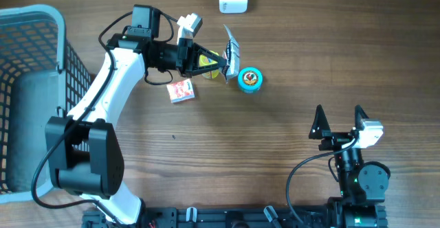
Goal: Scan the item barcode
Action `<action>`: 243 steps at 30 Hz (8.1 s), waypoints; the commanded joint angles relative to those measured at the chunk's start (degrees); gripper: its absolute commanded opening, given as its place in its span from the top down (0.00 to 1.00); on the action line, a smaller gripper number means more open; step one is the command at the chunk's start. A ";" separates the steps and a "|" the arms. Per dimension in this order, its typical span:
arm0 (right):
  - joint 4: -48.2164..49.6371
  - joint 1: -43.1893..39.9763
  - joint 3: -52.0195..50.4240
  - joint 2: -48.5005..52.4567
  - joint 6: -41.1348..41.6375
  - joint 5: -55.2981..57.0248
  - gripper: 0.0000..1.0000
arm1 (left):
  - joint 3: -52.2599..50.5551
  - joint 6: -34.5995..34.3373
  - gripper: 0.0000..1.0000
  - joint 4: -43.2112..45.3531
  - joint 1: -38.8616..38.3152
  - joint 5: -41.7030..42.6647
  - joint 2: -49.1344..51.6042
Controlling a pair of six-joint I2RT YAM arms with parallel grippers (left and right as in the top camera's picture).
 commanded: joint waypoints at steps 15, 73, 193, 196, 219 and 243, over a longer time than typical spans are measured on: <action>0.11 0.24 -0.07 -0.28 0.48 0.39 0.00 | 0.68 -5.88 0.96 15.65 -2.34 3.28 -16.79; -16.22 0.20 16.48 18.86 32.94 -17.90 0.00 | -14.16 2.38 0.00 -0.33 -13.29 -83.45 -17.27; -54.34 -5.66 70.60 87.30 13.40 -11.08 0.00 | -23.98 20.41 0.00 12.70 -25.40 -80.48 -3.52; -54.34 -5.68 70.60 87.30 13.40 -10.95 0.00 | -23.98 22.03 0.00 10.43 -25.40 -80.61 -3.30; -55.21 -5.66 70.58 87.30 12.46 -10.84 0.00 | -23.98 23.37 0.29 13.55 -26.32 -80.72 3.98; -55.21 -5.66 70.58 87.30 12.41 -10.19 0.00 | -23.98 23.12 0.66 13.92 -26.56 -80.74 3.96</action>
